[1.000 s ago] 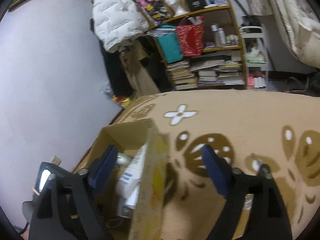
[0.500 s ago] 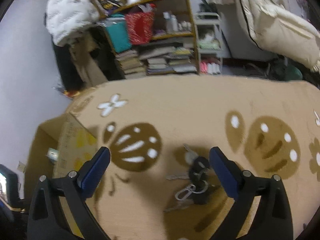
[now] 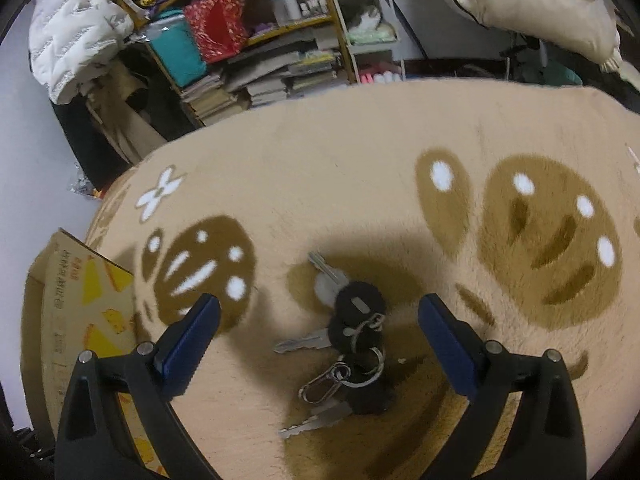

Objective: Organize rigid objects
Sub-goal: 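Return the right tool to the key ring and grasp it, then lift the key ring with the right tool and carry it over the box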

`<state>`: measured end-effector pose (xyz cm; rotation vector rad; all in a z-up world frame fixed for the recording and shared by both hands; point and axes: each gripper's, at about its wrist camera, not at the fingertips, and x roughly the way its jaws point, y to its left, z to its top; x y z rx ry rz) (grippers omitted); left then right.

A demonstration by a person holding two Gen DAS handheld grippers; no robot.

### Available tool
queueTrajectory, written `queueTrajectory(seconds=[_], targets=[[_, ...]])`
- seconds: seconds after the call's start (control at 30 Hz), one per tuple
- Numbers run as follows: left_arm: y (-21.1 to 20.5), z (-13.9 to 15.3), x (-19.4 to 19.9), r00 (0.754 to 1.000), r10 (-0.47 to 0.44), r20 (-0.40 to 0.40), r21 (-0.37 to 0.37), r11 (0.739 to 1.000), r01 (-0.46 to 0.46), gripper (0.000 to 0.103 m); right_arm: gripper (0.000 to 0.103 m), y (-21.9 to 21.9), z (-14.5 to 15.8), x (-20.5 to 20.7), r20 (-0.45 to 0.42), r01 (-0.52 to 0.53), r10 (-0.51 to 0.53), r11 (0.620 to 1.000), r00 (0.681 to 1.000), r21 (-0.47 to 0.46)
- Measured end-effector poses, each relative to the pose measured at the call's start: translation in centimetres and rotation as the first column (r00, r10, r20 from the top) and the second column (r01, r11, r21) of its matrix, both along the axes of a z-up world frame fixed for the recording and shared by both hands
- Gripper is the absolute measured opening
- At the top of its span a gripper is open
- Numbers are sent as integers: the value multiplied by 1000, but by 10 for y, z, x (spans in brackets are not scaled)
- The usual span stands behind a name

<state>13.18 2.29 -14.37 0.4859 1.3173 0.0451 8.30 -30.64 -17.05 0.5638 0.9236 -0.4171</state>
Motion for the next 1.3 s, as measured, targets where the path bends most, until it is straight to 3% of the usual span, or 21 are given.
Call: queueTrajectory(seconds=[0.3,0.4,0.47,0.6,0.67,0.9,1.1,1.13,1.3], targets=[[0,0,0,1000,1,0,-1,1000,-1,29,98,-4,-20,0,-34,22,-20,997,999,74],[0,0,0,1000,0,0,0,1000,0,29,87,-2,-22,1,-55,21,-19,999,998,31],[0,0,0,1000,0,0,-1,1000,0,29,68,2,-21,2,-84,8,-10,1000,996,-21],[0,0,0,1000,1,0,-1,1000,-1,29,52,2,-21,2,-109,3,-9,998,994,-58],[0,0,0,1000,1,0,-1,1000,-1,29,37,-1,-21,1,-122,10,-17,998,992,-62],[1,0,0,1000,1,0,0,1000,-1,30,34,-5,-17,-3,-113,20,-23,1000,993,-22],[1,0,0,1000,0,0,0,1000,0,30,33,-6,0,-8,-8,40,-40,999,999,10],[1,0,0,1000,0,0,0,1000,0,30,7,-6,3,-9,8,42,-42,999,999,8],[2,0,0,1000,0,1,1,1000,0,31,4,-4,5,-9,23,35,-35,999,999,7]])
